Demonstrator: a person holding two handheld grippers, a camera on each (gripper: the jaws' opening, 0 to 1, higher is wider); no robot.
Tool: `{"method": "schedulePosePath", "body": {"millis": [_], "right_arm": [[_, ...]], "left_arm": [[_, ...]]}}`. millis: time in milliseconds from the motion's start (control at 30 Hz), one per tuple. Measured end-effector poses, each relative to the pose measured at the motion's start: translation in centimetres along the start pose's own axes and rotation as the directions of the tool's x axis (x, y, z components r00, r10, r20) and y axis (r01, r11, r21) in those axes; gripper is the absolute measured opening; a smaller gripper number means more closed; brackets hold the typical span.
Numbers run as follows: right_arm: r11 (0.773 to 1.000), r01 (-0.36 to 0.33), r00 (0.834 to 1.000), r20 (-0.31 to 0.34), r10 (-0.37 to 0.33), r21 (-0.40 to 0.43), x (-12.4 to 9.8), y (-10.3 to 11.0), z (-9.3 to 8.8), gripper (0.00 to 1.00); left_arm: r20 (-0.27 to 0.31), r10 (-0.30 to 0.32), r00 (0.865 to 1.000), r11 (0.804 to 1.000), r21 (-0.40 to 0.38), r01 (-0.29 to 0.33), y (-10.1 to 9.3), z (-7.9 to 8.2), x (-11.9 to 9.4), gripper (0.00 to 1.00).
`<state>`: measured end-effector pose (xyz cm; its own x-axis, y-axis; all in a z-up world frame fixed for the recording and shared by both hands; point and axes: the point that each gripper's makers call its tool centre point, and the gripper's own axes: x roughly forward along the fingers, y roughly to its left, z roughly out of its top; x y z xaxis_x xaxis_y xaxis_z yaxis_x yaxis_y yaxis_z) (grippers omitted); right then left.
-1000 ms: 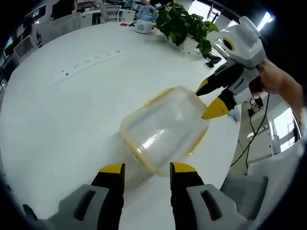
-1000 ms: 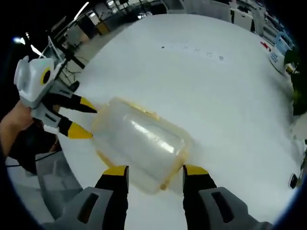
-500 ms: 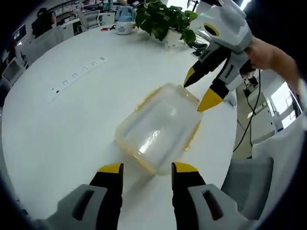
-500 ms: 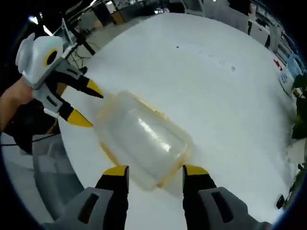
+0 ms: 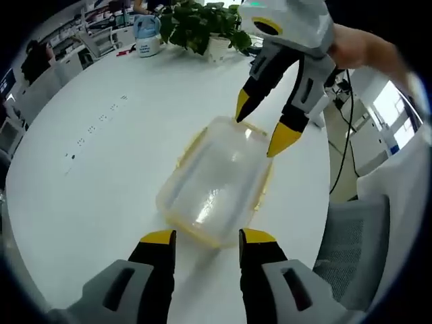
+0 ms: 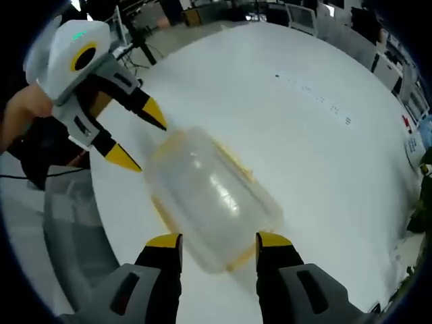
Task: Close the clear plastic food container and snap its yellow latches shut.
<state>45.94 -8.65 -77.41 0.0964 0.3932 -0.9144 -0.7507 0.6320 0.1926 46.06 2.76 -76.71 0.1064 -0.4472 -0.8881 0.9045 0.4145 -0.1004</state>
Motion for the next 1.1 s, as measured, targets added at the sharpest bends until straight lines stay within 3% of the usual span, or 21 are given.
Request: {"method": "schedulePosePath", "body": {"millis": [167,433,667,800,1100], "right_arm": [[0.998,0.000,1.000,-0.014,-0.001,-0.059,0.0,-0.1,0.0,0.40],[0.989,-0.013,0.999,-0.037,0.007,-0.147,0.1,0.3,0.1,0.38],[0.966,0.008,0.998,-0.056,-0.023,-0.258,0.3,0.2,0.4,0.36],[0.961,0.002,0.998,-0.056,-0.018,-0.276,0.2,0.4,0.6,0.35],[0.942,-0.005,0.999,-0.042,-0.010,-0.336,0.4,0.6,1.3,0.33]], "left_arm": [[-0.010,-0.013,1.000,0.996,0.084,0.014,-0.3,0.6,0.0,0.36],[-0.046,-0.013,0.999,0.987,0.157,0.020,-0.2,0.8,0.1,0.36],[-0.087,-0.014,0.996,0.967,0.252,0.036,-0.4,0.7,0.1,0.35],[-0.099,-0.021,0.995,0.956,0.290,0.049,-0.7,0.7,0.3,0.35],[-0.067,-0.018,0.998,0.936,0.349,0.041,-1.0,1.9,0.4,0.34]]}}
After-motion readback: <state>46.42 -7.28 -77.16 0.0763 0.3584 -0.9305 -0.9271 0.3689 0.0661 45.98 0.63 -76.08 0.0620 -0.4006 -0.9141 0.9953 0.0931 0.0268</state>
